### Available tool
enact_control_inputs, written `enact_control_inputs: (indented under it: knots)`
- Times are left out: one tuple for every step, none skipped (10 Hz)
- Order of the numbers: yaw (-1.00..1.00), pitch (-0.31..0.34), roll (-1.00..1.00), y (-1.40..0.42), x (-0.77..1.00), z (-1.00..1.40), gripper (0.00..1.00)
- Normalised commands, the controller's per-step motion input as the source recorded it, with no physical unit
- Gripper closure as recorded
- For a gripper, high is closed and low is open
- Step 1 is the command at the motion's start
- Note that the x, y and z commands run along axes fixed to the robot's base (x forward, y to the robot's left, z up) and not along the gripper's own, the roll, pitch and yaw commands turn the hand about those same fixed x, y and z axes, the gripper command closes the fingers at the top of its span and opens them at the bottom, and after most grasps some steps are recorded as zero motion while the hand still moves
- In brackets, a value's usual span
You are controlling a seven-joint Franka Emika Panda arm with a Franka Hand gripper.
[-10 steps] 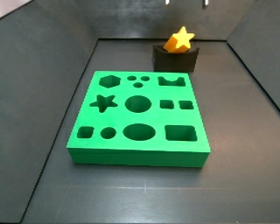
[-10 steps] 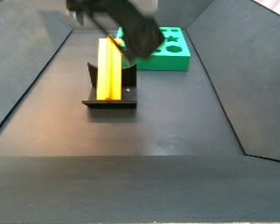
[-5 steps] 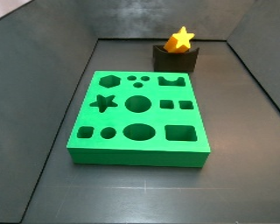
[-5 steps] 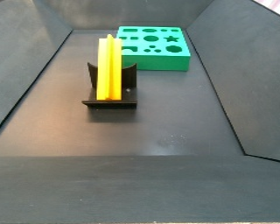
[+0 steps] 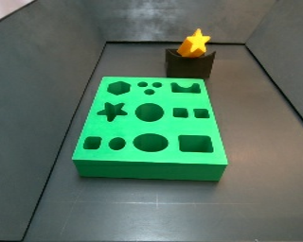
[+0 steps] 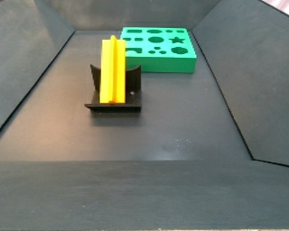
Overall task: Pick up the star object. Move up. Place the star object on the fixture. Regrasp the star object. Move to above the board. Insert the star object.
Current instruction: Regrasp the star object.
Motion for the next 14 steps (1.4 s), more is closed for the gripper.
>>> enact_control_inputs:
  knots:
    - [0.05,0.023,1.00,-0.02,0.01,0.01,0.00]
    - [0.05,0.024,1.00,-0.02,0.01,0.01,0.00]
    - [0.05,0.028,1.00,-0.02,0.01,0.01,0.00]
    - [0.05,0.034,1.00,-0.02,0.01,0.01,0.00]
    - [0.05,0.040,1.00,-0.02,0.02,0.00,0.00]
    - [0.05,0.046,1.00,-0.02,0.04,-0.01,0.00]
    - [0.06,0.055,1.00,-0.03,0.05,-0.01,0.00]
    - [0.06,0.068,1.00,-0.03,0.07,-0.01,0.00]
    - [0.07,0.081,1.00,-0.03,0.08,-0.01,0.00]
    - [0.07,0.096,1.00,-0.04,0.10,-0.01,0.00]
    - [0.08,0.120,1.00,-0.04,0.11,-0.01,0.00]
    - [0.10,0.140,1.00,-0.04,0.12,-0.01,0.00]
    - [0.11,0.155,1.00,-0.05,0.12,-0.01,0.00]
    - [0.13,0.175,1.00,-0.05,0.12,-0.01,0.00]
